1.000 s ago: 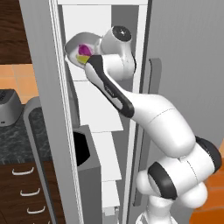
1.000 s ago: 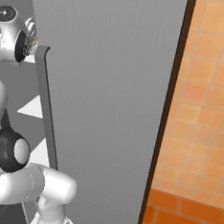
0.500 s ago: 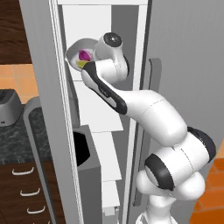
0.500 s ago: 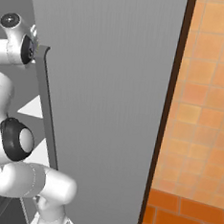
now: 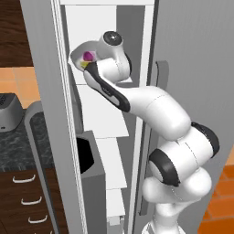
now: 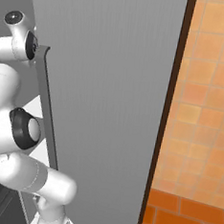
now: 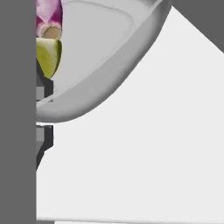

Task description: Take the meat container that has the steak and place it on the second highest rack of the freezer. Then take the vegetable container that has the lemon wedge and onion and place it on the highest rack of the freezer.

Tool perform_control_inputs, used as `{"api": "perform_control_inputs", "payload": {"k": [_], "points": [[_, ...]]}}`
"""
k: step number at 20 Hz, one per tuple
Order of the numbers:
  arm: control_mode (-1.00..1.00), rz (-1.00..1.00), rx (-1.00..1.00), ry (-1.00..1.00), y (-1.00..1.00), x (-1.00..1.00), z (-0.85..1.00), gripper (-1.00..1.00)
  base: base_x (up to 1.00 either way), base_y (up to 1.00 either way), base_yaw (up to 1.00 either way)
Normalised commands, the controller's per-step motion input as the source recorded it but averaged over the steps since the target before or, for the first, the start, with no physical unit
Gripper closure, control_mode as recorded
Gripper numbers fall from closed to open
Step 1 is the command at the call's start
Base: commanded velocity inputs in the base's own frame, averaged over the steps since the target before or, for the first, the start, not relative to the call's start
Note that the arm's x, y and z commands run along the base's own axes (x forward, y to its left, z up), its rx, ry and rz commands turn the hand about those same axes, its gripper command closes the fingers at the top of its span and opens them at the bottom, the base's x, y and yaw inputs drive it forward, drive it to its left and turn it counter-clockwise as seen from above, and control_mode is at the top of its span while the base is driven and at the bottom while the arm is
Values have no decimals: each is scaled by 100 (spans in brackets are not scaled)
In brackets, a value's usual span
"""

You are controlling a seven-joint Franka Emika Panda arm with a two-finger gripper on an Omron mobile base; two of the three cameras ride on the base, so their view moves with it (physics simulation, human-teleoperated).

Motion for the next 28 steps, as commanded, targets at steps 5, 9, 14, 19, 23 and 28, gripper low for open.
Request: {"api": "perform_control_inputs", "payload": {"k": [5,9,14,19,23,28], "points": [[-100,0,-1,-4,0,-8,3,-100,0,0,0],[-100,0,0,-26,0,-66,54,-100,0,0,0],[-100,0,0,-23,-5,-79,40,-100,0,0,0],[-100,10,2,-6,-27,-100,11,-100,0,0,0],[-100,23,2,1,-45,-100,17,-100,0,0,0],[-100,20,-2,10,-61,-100,12,-100,0,0,0]]}}
